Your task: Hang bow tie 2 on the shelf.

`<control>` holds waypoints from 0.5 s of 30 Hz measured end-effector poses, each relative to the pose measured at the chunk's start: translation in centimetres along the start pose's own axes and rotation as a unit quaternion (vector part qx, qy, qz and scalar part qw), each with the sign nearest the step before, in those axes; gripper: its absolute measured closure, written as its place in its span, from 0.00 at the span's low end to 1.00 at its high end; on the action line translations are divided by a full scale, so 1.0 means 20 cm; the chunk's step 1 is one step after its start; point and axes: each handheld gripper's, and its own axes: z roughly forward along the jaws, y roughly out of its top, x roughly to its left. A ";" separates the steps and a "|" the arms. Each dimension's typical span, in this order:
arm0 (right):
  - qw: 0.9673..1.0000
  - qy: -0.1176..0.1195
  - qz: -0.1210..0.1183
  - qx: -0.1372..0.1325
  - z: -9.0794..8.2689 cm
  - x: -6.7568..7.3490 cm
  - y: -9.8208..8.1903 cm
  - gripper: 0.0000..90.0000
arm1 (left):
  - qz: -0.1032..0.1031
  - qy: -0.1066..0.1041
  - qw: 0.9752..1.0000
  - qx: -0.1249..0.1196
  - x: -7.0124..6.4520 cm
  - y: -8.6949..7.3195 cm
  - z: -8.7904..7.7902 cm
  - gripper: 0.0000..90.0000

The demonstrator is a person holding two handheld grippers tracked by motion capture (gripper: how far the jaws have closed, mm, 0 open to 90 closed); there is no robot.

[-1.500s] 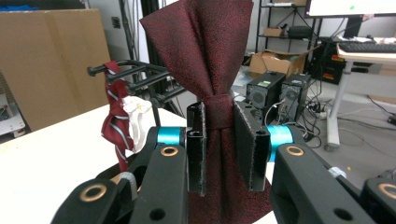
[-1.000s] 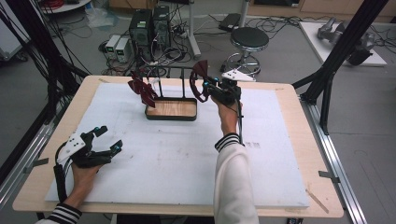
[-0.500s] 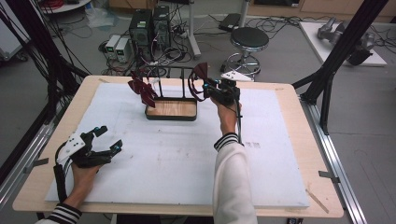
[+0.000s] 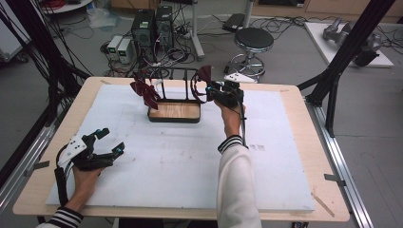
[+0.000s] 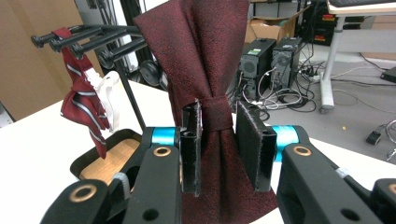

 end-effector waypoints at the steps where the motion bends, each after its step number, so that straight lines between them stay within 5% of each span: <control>1: 1.000 0.002 -0.001 0.002 0.00 0.00 0.00 0.77 | 0.000 0.000 1.000 0.000 0.00 0.00 0.00 0.15; 6: 1.000 0.003 -0.011 0.013 0.01 0.00 -0.01 0.71 | -0.001 0.000 1.000 0.001 0.00 0.00 0.00 0.15; 15: 0.999 0.006 -0.028 0.033 0.01 0.01 -0.01 0.28 | 0.000 0.000 1.000 0.000 0.00 0.00 0.00 0.15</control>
